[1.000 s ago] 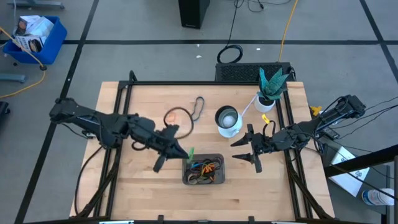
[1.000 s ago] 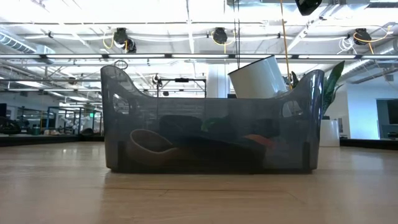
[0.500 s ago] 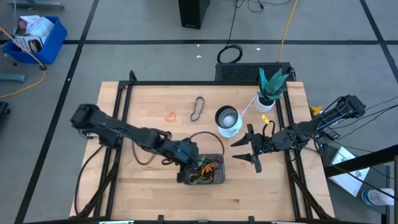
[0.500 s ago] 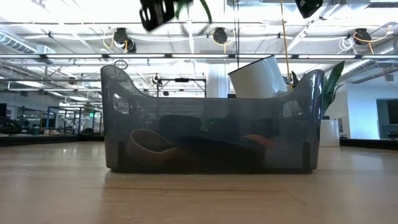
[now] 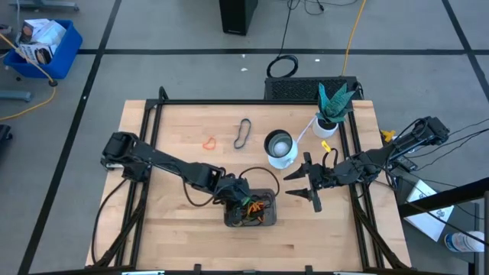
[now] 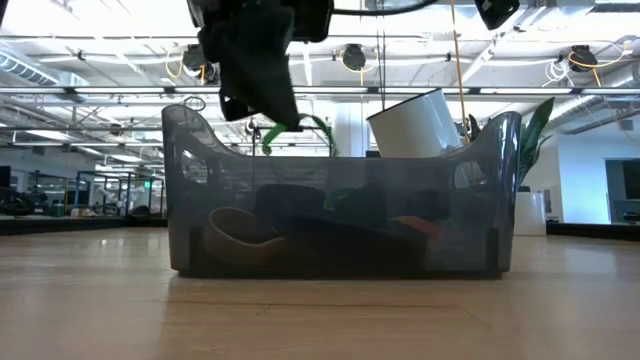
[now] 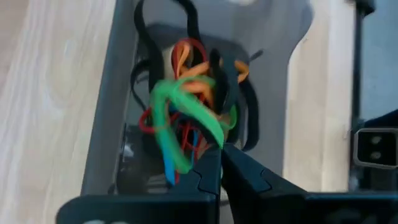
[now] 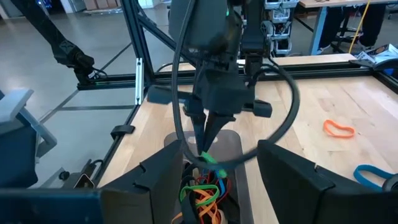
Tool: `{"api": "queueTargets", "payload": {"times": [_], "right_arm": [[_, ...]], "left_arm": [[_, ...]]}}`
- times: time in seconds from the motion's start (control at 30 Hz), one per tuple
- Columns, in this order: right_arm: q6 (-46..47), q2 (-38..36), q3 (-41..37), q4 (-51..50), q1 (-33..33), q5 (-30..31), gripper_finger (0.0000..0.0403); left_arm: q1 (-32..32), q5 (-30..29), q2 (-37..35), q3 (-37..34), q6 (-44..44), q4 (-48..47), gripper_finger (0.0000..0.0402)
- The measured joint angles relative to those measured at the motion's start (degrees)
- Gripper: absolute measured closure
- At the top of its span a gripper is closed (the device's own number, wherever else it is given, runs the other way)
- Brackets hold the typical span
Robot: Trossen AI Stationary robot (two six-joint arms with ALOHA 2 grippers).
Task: Pick and place rubber bands into bin
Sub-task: Put the green rubber band into the black bin
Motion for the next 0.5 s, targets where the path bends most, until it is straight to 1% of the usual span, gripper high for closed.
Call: {"api": "queueTargets", "payload": {"times": [0.13,0.5], "right_arm": [[0.01,0.00,0.00,0.03,0.00,0.00,0.0200],[0.01,0.00,0.00,0.18,0.00,0.00,0.0203]], "left_arm": [[0.00,-0.02,-0.25,0.04,-0.41,0.14,0.0367],[0.00,-0.11,-0.62,0.04,-0.34,0.15,0.0364]]}}
